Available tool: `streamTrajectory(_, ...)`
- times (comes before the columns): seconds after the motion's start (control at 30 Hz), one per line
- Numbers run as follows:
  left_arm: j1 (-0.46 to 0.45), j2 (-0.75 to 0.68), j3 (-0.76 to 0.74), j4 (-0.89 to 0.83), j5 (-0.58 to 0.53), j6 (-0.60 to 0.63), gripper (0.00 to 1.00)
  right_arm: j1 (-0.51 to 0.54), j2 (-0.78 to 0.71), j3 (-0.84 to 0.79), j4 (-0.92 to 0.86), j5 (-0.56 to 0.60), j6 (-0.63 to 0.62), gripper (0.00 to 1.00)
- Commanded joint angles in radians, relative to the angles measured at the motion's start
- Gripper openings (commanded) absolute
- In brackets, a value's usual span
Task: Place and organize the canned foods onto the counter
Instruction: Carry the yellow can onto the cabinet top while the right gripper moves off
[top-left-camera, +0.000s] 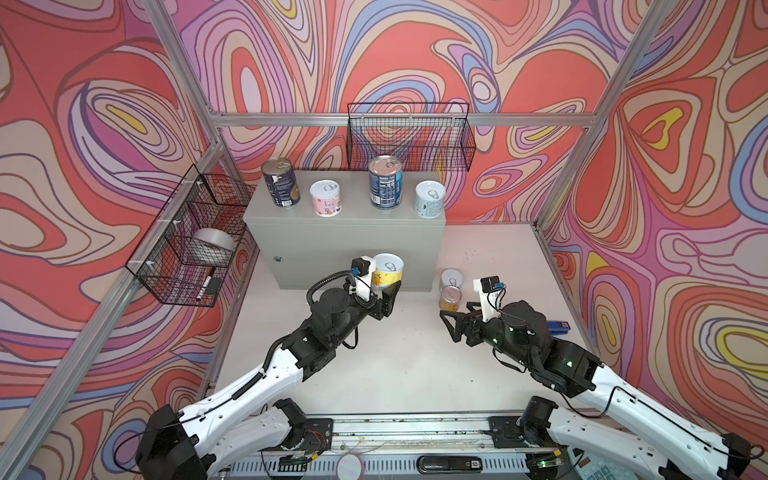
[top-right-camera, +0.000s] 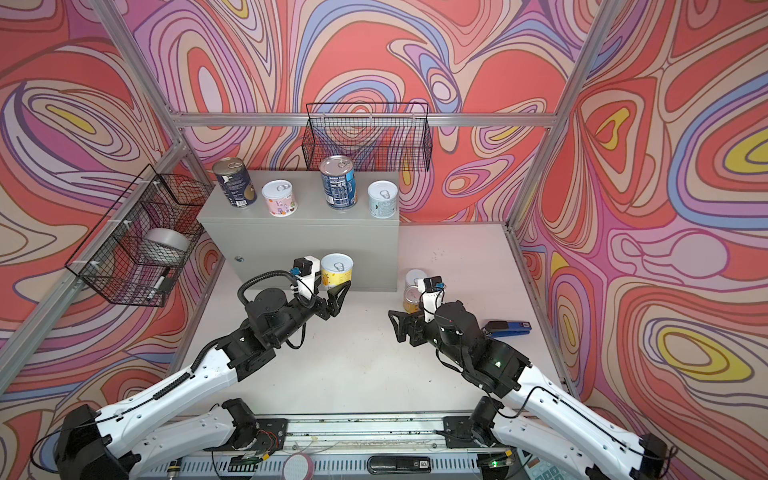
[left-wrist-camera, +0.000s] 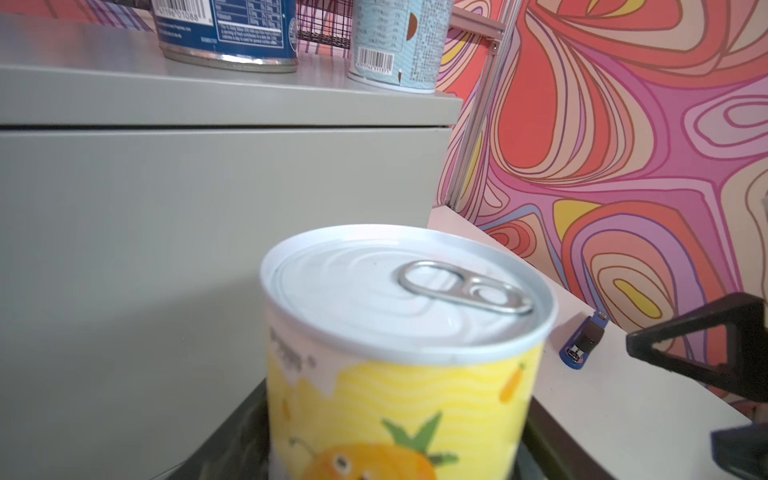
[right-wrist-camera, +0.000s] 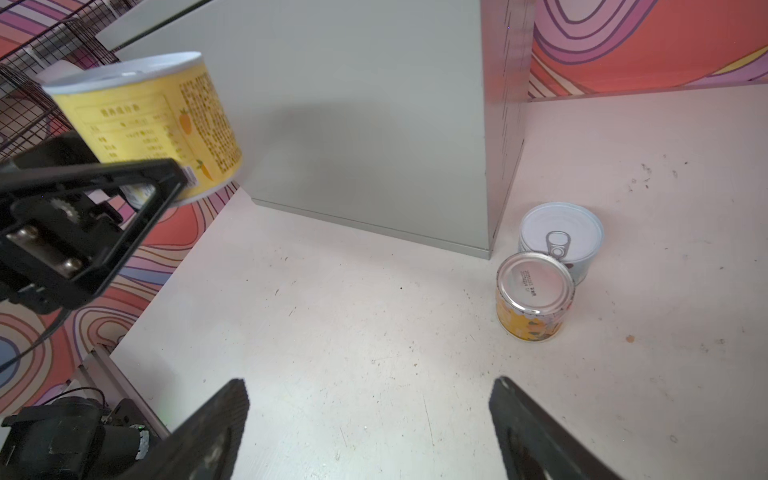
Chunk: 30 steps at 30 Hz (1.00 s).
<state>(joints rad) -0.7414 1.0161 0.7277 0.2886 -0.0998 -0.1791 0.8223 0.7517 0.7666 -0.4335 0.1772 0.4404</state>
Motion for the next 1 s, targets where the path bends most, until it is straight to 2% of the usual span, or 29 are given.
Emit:
streamTrajectory(0.0, 0.002, 0.014, 0.082, 0.118, -0.032, 0.052, 0.31, 0.002, -0.015, -0.004, -0.001, 0.006, -0.025, 0.95)
streamTrajectory(0.2, 0.002, 0.048, 0.172, 0.100, -0.114, 0.086, 0.31, 0.001, -0.056, -0.005, -0.038, 0.001, -0.043, 0.95)
streamTrajectory(0.63, 0.004, 0.113, 0.362, 0.021, -0.148, 0.229, 0.35, 0.001, -0.146, -0.004, -0.088, -0.009, -0.034, 0.97)
streamTrajectory(0.83, 0.022, 0.173, 0.454, -0.008, -0.189, 0.298, 0.34, 0.001, -0.171, 0.014, -0.132, -0.006, -0.021, 0.97)
streamTrajectory(0.97, 0.053, 0.209, 0.492, -0.005, -0.215, 0.303, 0.33, 0.002, -0.190, 0.015, -0.150, 0.003, -0.019, 0.97)
